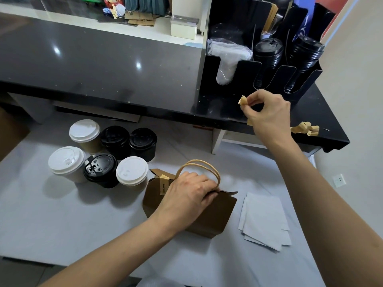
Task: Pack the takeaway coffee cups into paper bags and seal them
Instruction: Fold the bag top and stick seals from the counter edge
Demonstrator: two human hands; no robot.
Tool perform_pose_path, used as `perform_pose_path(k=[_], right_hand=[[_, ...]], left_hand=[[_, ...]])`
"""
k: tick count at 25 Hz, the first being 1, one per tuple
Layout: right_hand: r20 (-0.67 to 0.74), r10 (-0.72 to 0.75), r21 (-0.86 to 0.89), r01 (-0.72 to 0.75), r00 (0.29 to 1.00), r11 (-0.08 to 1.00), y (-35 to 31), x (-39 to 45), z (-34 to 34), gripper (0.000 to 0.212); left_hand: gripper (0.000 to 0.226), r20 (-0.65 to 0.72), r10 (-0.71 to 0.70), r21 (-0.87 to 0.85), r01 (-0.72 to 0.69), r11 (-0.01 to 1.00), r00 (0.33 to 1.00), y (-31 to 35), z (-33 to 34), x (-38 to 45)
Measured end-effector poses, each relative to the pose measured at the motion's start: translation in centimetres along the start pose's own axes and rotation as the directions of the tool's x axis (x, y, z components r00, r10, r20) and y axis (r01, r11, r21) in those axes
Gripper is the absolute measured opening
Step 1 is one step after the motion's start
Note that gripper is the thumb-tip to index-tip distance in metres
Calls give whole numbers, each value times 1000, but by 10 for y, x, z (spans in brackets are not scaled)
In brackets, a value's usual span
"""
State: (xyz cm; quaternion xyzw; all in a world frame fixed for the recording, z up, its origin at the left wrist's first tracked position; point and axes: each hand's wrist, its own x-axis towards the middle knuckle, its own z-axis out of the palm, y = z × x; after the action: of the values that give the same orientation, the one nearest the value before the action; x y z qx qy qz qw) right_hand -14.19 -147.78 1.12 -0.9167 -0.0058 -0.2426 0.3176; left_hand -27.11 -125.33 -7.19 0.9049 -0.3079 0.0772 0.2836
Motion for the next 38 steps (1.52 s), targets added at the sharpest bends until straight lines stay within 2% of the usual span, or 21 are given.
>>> perform_pose_path(k=[3,7,13,16,22,27,34,38], right_hand=[[93,-83,60,78,992,995,-9,-27,-4,5],[255,-174,54,166,951,985,-18,-64,-11,10],[461,-21,4,21,887,1000,-18,-100,-17,2],[531,35,-6,-38,847,999,-17,-112,-17,6],[608,133,-81,-106,783,991,-14,-127,-23,15],[620,174,-146,-105,765,984,-17,-131,-22,20],[685,174,-169,-78,707,982,-27,-127,-30,16],[687,153,-171,-47,711,984,-29,-127,-31,16]], left_hand=[[12,1,4,-5,-4,1000,1000,-1,0,-1],[10,0,4,-4,-4,1000,1000,-1,1,-1],[10,-2,-3,-7,3,1000,1000,0,2,-2],[11,12,-10,-11,10,1000,1000,0,2,-2],[10,17,-9,7,9,1000,1000,1,1,-1],[10,21,-2,36,1,999,1000,2,0,-2],[11,29,-14,45,12,999,999,4,-2,-3],[10,28,-72,-19,72,997,997,5,-3,-4]])
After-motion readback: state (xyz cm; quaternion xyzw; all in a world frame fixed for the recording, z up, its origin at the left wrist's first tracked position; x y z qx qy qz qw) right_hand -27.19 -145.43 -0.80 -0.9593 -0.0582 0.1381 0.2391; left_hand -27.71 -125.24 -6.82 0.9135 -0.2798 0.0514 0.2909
